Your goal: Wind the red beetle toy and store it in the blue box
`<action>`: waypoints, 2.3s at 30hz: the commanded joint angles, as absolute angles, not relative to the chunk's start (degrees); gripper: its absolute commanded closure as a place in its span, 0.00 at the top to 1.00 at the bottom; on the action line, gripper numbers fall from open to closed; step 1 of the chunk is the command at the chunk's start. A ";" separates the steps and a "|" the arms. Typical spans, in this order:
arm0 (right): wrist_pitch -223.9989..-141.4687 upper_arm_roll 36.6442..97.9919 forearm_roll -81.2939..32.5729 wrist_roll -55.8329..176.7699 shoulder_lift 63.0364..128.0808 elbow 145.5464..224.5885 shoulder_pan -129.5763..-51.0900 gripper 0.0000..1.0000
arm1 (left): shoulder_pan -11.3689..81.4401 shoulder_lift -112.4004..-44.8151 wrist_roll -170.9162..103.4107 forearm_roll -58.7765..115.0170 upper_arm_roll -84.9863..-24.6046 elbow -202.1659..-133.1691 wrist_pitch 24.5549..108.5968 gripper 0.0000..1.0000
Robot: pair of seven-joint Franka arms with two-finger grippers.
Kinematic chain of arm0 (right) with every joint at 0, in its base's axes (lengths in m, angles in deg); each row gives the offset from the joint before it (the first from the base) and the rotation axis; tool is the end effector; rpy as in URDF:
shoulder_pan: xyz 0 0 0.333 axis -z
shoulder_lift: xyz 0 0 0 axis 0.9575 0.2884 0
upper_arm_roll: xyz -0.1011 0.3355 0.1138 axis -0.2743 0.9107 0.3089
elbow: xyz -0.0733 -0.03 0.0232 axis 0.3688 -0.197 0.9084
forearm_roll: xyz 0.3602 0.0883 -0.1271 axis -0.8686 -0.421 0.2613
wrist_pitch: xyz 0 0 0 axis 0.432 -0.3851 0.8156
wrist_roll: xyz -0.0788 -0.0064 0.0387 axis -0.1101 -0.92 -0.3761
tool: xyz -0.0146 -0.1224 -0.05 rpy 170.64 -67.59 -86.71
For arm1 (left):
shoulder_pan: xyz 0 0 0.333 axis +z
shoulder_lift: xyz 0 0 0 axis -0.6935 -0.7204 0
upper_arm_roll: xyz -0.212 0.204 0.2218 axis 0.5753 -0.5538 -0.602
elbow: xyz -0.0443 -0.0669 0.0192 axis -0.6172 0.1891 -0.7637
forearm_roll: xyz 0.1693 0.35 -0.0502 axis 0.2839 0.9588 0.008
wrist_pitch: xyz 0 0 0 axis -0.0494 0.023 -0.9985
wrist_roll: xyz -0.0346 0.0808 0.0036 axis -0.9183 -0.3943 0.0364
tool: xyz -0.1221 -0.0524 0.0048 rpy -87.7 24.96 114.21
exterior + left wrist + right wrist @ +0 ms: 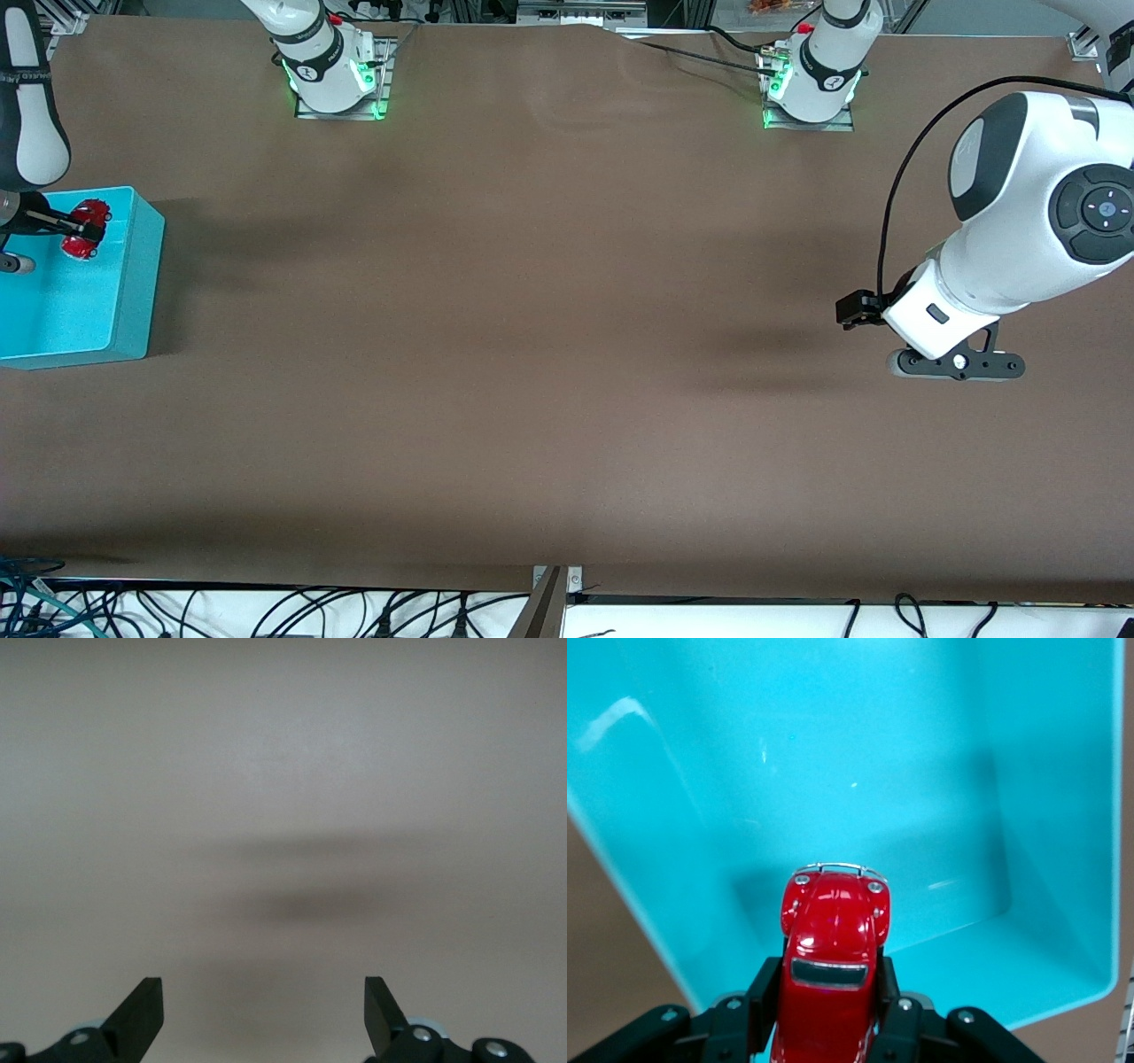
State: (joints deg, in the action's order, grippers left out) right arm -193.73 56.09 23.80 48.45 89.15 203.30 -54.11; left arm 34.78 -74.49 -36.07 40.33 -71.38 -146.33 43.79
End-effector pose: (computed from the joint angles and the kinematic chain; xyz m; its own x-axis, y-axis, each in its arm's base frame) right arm 0.4759 -0.3492 0.3180 0.9578 -0.2058 -0.2006 -0.1723 -0.9698 0.1724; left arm 0.6681 -0.1167 0.5216 0.9953 -0.0376 -0.0893 -0.0430 -0.9973 -0.0590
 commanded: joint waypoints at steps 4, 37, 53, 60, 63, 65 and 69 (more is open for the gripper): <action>-198.85 57.12 24.88 47.04 95.29 200.92 -51.44 0.00 | 34.24 -74.52 -36.00 38.78 -72.15 -146.09 43.46 1.00; -204.40 59.85 29.01 48.36 104.17 197.14 -46.69 0.29 | 34.33 -74.52 -35.91 38.78 -72.15 -146.18 43.46 1.00; -204.22 60.55 29.18 52.05 104.09 197.40 -46.87 0.94 | 34.42 -74.52 -35.83 38.78 -72.15 -146.18 43.46 1.00; -203.70 60.64 29.18 51.97 103.03 197.49 -46.95 1.00 | 34.59 -74.52 -35.83 38.78 -72.15 -146.18 43.46 1.00; -202.12 60.64 29.18 51.97 101.98 197.67 -47.04 1.00 | 34.59 -74.52 -35.83 38.78 -72.15 -146.09 43.46 1.00; -200.01 60.73 29.18 51.97 101.01 197.49 -47.04 1.00 | 34.68 -74.52 -35.83 38.78 -72.15 -146.18 43.46 1.00; -196.50 61.43 29.18 51.97 99.26 197.40 -47.13 1.00 | 34.86 -74.52 -35.83 38.69 -72.15 -146.18 43.46 1.00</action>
